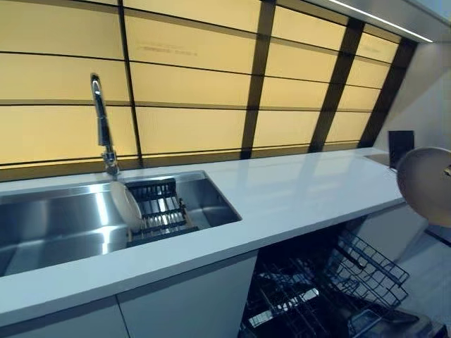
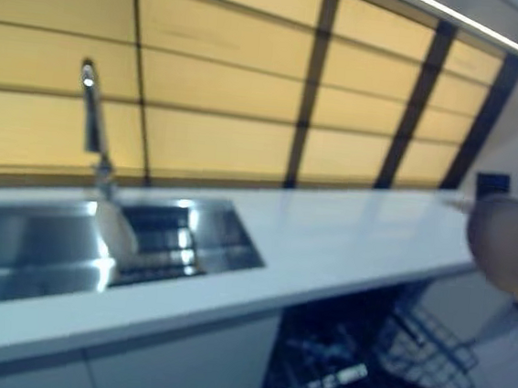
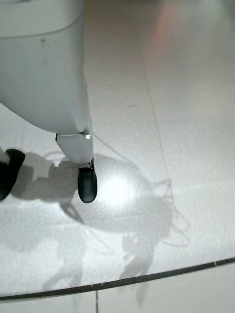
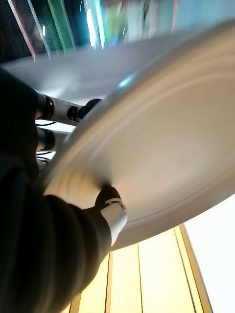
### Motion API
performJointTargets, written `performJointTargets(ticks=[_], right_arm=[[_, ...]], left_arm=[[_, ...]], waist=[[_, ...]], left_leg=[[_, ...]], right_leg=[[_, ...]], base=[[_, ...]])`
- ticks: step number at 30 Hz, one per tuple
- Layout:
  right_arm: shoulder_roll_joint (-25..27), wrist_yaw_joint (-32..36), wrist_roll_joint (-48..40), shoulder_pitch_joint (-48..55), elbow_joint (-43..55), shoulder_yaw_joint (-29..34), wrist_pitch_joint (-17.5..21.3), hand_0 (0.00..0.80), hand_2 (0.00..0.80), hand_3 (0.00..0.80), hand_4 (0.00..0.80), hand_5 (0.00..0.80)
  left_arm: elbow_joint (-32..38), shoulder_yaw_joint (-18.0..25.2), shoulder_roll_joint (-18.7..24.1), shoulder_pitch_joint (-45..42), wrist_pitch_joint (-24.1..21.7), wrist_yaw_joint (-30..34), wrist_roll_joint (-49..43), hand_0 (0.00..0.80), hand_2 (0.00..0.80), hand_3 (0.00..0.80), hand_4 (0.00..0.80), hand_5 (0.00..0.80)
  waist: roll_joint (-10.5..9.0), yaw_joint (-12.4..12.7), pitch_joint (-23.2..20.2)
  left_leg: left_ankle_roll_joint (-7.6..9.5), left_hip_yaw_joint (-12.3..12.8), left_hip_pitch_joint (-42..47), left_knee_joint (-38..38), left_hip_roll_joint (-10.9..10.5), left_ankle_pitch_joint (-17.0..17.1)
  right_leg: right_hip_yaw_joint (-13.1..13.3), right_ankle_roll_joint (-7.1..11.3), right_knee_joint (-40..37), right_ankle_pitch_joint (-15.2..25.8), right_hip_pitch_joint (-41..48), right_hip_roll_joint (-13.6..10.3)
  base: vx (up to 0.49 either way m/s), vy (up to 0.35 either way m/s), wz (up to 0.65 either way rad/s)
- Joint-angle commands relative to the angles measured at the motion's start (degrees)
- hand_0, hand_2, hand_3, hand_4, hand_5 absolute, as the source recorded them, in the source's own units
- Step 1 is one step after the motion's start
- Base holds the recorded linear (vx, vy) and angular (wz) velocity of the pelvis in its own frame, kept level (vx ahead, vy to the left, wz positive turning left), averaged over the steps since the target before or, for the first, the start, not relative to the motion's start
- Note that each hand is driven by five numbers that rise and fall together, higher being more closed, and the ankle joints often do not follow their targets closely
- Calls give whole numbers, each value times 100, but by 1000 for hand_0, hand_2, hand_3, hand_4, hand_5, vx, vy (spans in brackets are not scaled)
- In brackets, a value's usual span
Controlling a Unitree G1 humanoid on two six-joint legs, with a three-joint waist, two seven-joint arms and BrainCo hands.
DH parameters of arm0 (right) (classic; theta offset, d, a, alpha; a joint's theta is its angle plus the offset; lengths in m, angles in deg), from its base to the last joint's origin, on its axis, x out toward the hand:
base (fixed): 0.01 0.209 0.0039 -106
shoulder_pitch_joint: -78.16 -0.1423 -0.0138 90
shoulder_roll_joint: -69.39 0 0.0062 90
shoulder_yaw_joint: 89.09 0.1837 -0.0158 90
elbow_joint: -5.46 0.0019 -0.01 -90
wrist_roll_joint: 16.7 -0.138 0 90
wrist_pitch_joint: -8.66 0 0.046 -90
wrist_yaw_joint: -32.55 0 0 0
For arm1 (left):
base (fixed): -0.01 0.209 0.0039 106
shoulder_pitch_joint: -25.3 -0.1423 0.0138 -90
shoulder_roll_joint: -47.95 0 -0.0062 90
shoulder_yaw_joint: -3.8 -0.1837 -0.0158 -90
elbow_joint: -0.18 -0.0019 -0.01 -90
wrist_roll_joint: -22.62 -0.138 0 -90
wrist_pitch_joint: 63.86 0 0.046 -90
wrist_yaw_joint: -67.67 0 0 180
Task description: Take plates into dishwasher
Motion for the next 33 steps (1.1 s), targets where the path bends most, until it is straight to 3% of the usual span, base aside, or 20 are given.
performJointTargets(ticks=[1, 6, 10, 19, 33], right_arm=[[264, -23, -321, 320, 91, 935, 136, 800, 800, 800, 800, 800], [-138, 32, -415, 1657, 400, 2110, 196, 800, 800, 800, 800, 800], [-628, 33, -395, 2122, 740, 2429, 39, 800, 800, 800, 800, 800], [-1411, -46, -352, 2206, 1048, 2297, -123, 800, 800, 800, 800, 800], [-2376, 23, -260, 2229, 1609, 2191, -611, 800, 800, 800, 800, 800]], left_arm=[[-172, 166, 184, 350, -253, -32, -246, 0, 0, 0, 0, 0], [-207, 217, 140, 329, -230, -43, -325, 0, 0, 0, 0, 0], [-255, 285, 120, 372, -151, -126, -341, 0, 0, 0, 0, 0], [-284, 378, 35, 301, -189, -119, -410, 0, 0, 0, 0, 0], [-221, 459, -10, 187, -245, 66, -597, 0, 0, 0, 0, 0]], waist=[[-177, -28, 42], [-144, -202, 30], [-109, -287, 46], [-36, -300, 67], [154, -166, 194]], left_leg=[[133, -127, 278, 21, 62, -320], [145, 39, 310, 21, 89, -360], [162, 114, 317, 21, 94, -387], [191, 132, 349, 21, 87, -431], [202, -76, 301, 21, 7, -439]], right_leg=[[188, 598, 13, 344, 31, -218], [348, 596, 11, 358, -48, -155], [411, 589, 13, 359, -91, -125], [470, 552, 9, 312, -103, -82], [361, 483, 9, 178, -32, -144]], base=[[4, -32, -19], [1, -36, -17], [-12, -35, -14], [13, -27, -7], [0, 0, 0]])
